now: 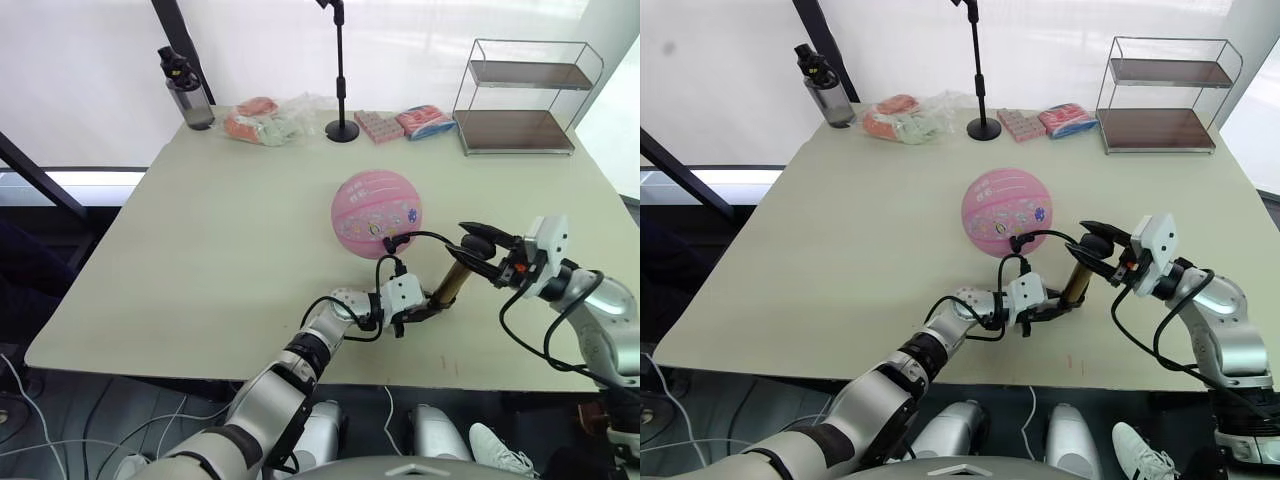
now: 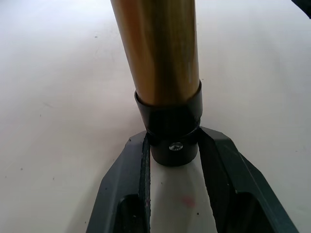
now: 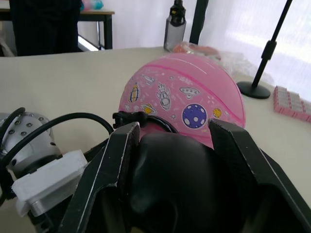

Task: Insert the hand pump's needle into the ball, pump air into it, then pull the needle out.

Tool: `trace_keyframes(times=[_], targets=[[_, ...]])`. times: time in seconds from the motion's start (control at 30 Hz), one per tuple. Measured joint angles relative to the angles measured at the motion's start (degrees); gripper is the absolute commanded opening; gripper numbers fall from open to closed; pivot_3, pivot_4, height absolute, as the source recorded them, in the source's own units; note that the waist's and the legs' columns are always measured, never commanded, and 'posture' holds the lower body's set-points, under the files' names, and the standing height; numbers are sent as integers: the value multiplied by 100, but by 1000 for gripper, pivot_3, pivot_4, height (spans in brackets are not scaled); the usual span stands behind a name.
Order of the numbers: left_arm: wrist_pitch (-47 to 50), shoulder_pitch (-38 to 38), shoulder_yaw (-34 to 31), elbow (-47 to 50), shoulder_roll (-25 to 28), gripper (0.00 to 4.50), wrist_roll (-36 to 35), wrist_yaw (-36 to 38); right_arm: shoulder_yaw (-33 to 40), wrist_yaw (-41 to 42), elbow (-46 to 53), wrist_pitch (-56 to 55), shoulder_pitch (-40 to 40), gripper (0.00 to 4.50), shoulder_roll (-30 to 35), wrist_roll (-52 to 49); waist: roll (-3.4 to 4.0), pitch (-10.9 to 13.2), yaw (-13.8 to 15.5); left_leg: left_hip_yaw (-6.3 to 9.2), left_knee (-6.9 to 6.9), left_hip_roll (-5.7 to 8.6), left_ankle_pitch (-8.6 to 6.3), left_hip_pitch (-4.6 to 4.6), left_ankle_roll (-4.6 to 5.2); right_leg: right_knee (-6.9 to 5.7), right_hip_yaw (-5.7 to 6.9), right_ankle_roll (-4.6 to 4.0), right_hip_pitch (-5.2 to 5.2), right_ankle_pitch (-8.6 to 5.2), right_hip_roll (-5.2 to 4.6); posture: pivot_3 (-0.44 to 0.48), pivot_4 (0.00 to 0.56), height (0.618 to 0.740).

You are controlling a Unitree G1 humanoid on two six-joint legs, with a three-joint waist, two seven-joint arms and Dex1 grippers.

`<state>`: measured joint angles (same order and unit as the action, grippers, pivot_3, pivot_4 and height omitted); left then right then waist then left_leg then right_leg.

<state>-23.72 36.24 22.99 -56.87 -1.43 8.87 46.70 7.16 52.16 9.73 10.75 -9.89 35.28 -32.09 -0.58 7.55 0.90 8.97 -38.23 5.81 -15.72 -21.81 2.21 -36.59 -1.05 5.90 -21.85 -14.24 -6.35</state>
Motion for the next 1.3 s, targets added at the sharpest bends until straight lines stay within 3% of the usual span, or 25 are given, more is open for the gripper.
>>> trace_keyframes(times=[0.4,0.67,0.93,1.3], targets=[[-13,15,0,17,-2,1078,-2,39,933,22,510,1424,-1243,2020,1022,-1432,4,53,11,-1,-2,4,0,-14,1,3,4,2,-6,1,-11,0,150,736],[-34,6,1,47,1,1078,-1,71,1018,-69,546,1943,-1576,2020,1283,-1748,3,68,16,-3,-3,8,1,-38,1,4,8,1,-28,1,-21,0,150,736],[-34,-7,3,66,0,1078,-1,60,1003,-107,895,1453,-1288,2020,1054,-1342,-2,65,18,-4,-6,11,2,-51,-1,1,11,2,-49,2,-25,0,150,736],[-32,-53,2,53,60,1078,8,-26,286,-171,885,-65,-168,2020,-131,-105,-40,42,-8,-7,0,1,1,7,-1,-7,4,2,-2,0,-7,0,150,736]])
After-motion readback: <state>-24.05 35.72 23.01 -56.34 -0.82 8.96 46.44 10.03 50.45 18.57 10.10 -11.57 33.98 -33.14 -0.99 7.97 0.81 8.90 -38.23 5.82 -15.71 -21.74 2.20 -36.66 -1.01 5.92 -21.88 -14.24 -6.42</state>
